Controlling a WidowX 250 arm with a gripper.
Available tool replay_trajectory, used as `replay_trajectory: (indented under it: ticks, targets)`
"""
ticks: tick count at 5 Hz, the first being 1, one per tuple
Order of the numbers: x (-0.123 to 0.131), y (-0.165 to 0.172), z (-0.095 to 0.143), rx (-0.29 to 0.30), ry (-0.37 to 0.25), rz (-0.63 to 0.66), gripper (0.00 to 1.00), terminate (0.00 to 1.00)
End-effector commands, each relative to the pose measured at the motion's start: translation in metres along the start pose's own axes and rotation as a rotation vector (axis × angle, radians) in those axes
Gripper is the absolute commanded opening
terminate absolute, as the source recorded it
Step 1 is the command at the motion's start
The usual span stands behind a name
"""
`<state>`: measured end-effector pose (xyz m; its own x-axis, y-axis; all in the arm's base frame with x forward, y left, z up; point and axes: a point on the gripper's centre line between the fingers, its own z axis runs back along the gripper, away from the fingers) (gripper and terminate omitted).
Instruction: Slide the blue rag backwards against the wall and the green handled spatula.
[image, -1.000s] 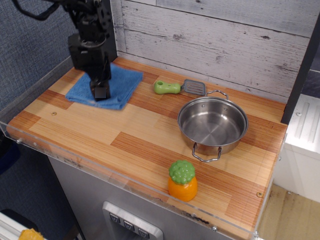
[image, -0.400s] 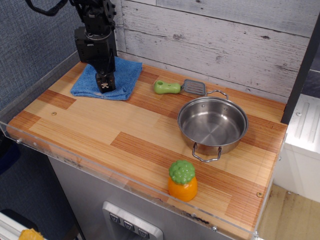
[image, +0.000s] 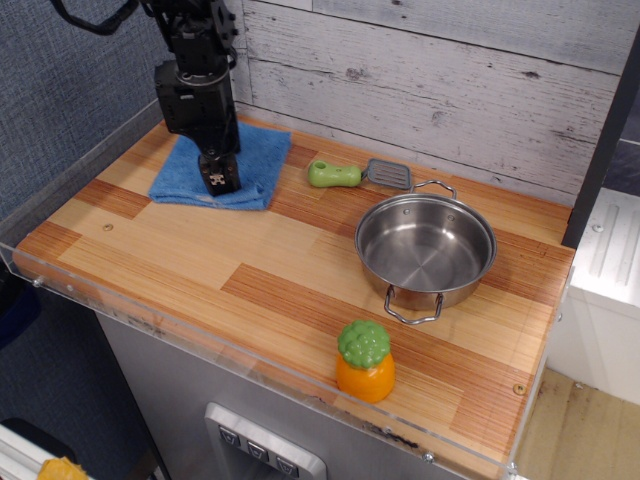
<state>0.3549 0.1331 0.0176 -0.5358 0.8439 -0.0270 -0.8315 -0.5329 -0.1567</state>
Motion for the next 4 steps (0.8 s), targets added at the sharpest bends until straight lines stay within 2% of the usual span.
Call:
replay_trajectory:
  ticks: [1, 4]
  targets:
    - [-0.004, -0.025, 0.076, -0.151, 0.05, 0.008, 1.0, 0.0]
    - [-0.005, -0.011, 0.147, -0.246, 0.083, 0.002, 1.0, 0.0]
